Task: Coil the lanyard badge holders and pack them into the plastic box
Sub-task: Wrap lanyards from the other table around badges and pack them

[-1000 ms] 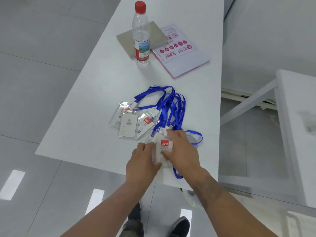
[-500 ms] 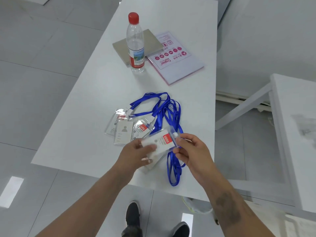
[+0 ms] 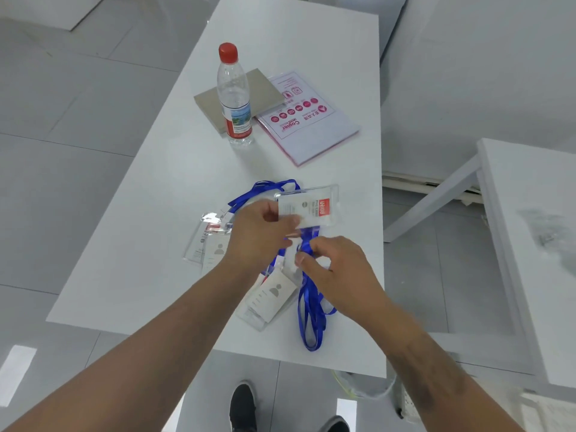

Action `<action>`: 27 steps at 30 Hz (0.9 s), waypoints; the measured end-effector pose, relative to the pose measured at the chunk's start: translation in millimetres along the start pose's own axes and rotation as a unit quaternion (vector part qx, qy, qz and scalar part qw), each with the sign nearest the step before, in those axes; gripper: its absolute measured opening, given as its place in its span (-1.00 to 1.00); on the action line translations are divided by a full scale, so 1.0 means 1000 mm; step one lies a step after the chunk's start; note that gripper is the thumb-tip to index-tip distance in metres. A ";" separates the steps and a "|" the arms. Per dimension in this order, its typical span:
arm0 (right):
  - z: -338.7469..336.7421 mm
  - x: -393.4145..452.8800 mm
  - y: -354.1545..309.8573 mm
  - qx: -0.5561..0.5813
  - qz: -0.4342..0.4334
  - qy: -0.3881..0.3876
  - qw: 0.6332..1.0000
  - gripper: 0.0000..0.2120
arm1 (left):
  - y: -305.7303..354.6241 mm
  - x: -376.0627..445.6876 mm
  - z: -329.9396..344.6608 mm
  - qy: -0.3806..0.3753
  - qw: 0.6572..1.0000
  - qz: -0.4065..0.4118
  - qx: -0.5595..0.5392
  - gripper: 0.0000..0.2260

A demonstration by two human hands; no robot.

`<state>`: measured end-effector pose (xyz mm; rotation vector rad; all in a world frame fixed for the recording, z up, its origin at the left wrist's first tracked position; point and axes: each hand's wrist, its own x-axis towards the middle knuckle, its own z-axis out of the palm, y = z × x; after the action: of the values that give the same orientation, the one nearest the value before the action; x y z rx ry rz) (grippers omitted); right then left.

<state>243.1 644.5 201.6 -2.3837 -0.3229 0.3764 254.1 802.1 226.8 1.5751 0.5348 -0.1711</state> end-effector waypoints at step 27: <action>-0.054 -0.004 -0.034 -0.002 0.026 -0.103 0.994 -0.71 | -0.008 -0.004 -0.019 -0.034 0.967 0.078 0.241 -0.98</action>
<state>253.7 635.6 264.2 -2.3646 -0.3558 0.6497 243.2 819.5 223.1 2.0704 0.3245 -0.2465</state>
